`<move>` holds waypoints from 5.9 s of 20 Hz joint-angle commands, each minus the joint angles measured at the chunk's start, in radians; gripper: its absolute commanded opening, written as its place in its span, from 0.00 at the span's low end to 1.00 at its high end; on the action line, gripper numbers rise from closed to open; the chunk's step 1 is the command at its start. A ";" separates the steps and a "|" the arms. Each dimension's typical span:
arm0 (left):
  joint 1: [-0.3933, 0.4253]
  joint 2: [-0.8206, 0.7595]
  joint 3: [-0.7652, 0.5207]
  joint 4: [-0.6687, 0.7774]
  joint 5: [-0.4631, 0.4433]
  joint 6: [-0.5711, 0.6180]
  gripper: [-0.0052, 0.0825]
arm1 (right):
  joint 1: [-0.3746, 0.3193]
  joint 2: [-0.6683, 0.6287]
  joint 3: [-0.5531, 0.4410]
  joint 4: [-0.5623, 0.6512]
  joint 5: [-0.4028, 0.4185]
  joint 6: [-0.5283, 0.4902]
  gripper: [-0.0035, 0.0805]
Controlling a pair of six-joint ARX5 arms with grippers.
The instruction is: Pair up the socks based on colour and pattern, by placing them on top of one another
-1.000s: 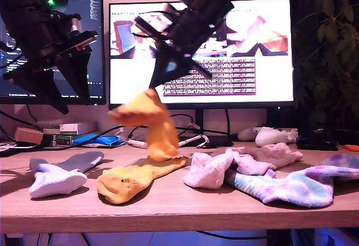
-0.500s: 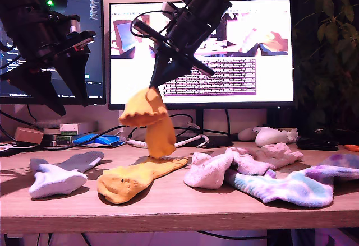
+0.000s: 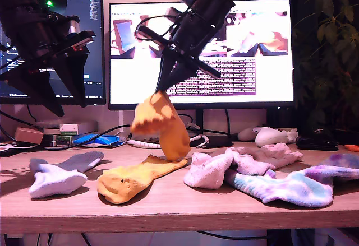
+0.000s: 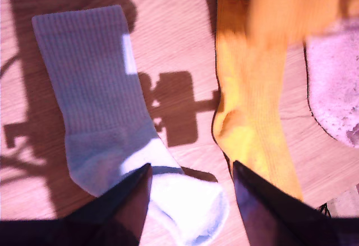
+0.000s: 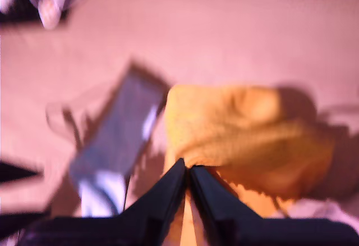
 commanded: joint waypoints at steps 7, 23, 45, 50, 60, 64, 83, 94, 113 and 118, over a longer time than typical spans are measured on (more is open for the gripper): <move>0.002 -0.016 0.001 -0.006 0.002 0.009 0.52 | 0.069 -0.012 -0.104 -0.093 -0.089 0.028 0.03; 0.002 -0.016 0.001 -0.031 0.001 0.043 0.52 | 0.145 -0.014 -0.104 -0.338 -0.425 0.055 0.03; 0.015 -0.016 0.001 -0.018 0.019 0.054 0.52 | 0.137 -0.011 -0.111 -0.196 -0.184 -0.002 0.03; 0.015 -0.086 0.001 -0.070 0.108 0.070 0.42 | 0.101 -0.134 -0.111 -0.196 -0.187 -0.015 0.03; -0.052 -0.358 -0.164 0.010 0.220 0.064 0.43 | 0.066 -0.196 -0.105 -0.097 -0.320 0.028 0.03; -0.029 -0.511 -0.390 0.263 0.272 0.024 0.43 | 0.053 -0.209 -0.105 -0.068 -0.359 0.055 0.03; -0.423 -0.657 -0.500 0.504 -0.533 0.476 0.42 | 0.030 -0.210 -0.094 0.206 -0.578 0.316 0.03; -0.430 -0.555 -0.500 0.558 -0.616 0.517 0.34 | 0.027 -0.210 -0.094 0.222 -0.597 0.319 0.03; -0.432 -0.707 -0.500 0.435 -0.402 0.502 0.68 | 0.000 -0.210 -0.094 0.243 -0.604 0.315 0.03; -0.417 -0.619 -0.500 0.509 -0.438 0.547 0.70 | 0.000 -0.210 -0.094 0.247 -0.616 0.319 0.03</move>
